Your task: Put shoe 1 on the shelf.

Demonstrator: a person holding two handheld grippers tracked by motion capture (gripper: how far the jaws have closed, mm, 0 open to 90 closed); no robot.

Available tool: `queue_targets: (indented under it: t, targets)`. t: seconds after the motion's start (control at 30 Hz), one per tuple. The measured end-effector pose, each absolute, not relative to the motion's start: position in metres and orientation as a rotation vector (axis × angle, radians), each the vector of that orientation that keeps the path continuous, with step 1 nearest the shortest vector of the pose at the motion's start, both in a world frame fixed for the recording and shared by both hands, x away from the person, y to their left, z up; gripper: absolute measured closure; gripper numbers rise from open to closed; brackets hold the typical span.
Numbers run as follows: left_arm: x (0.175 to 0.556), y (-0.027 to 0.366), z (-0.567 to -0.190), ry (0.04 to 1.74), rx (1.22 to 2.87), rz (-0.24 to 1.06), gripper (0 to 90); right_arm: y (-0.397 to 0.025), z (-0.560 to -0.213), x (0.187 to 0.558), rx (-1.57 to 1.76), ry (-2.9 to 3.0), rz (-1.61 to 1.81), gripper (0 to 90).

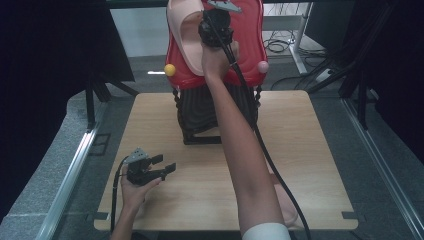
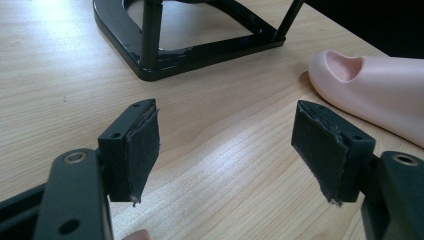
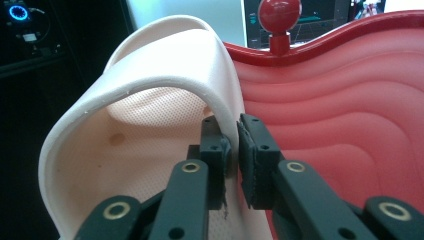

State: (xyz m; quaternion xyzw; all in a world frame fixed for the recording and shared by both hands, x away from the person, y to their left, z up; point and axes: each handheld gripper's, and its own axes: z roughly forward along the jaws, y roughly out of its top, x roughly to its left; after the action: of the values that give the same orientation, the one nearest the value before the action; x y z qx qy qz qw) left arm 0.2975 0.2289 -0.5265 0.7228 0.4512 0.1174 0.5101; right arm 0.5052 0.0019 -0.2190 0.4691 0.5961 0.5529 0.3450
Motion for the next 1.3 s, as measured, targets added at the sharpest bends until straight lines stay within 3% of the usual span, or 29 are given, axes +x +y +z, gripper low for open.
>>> queue_targets:
  t: [0.07,0.13,0.3,0.73,1.3]
  targets:
    - [0.297,0.228,-0.526,1.085,1.743,0.284,27.2,0.002,-0.218,0.504,1.221,1.541,1.446,74.5]
    - [0.297,0.228,-0.526,1.082,1.745,0.284,27.2,0.001,-0.218,0.502,1.209,1.544,1.437,64.7]
    - [0.297,0.228,-0.526,1.081,1.749,0.286,27.1,-0.003,-0.217,0.493,1.190,1.568,1.447,57.1]
    - [0.296,0.224,-0.523,1.072,1.751,0.294,27.1,-0.040,-0.227,0.444,1.107,1.687,1.508,54.7]
    - [0.297,0.218,-0.526,1.071,1.779,0.286,27.0,-0.087,-0.283,0.386,1.061,1.792,1.560,54.8]
